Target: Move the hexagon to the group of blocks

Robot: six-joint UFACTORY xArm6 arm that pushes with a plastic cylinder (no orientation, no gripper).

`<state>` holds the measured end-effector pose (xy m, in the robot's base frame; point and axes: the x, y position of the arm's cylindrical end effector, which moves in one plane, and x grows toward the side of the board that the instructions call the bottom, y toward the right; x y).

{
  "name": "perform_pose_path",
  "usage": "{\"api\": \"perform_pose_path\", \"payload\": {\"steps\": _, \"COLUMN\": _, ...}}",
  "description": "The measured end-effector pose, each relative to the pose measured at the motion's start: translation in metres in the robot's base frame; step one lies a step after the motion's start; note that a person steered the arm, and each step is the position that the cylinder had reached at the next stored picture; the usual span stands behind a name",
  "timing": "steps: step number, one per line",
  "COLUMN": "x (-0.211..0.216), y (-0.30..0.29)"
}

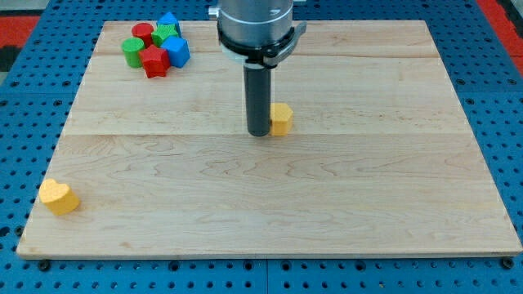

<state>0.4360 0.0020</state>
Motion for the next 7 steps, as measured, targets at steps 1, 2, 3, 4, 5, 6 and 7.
{"api": "perform_pose_path", "payload": {"steps": 1, "x": 0.014, "y": 0.03}}
{"api": "perform_pose_path", "payload": {"steps": 2, "x": -0.011, "y": 0.059}}
{"api": "perform_pose_path", "payload": {"steps": 3, "x": -0.035, "y": 0.057}}
{"api": "perform_pose_path", "payload": {"steps": 4, "x": -0.055, "y": 0.054}}
{"api": "perform_pose_path", "payload": {"steps": 5, "x": -0.066, "y": 0.077}}
{"api": "perform_pose_path", "payload": {"steps": 6, "x": -0.078, "y": 0.031}}
{"api": "perform_pose_path", "payload": {"steps": 7, "x": -0.079, "y": -0.032}}
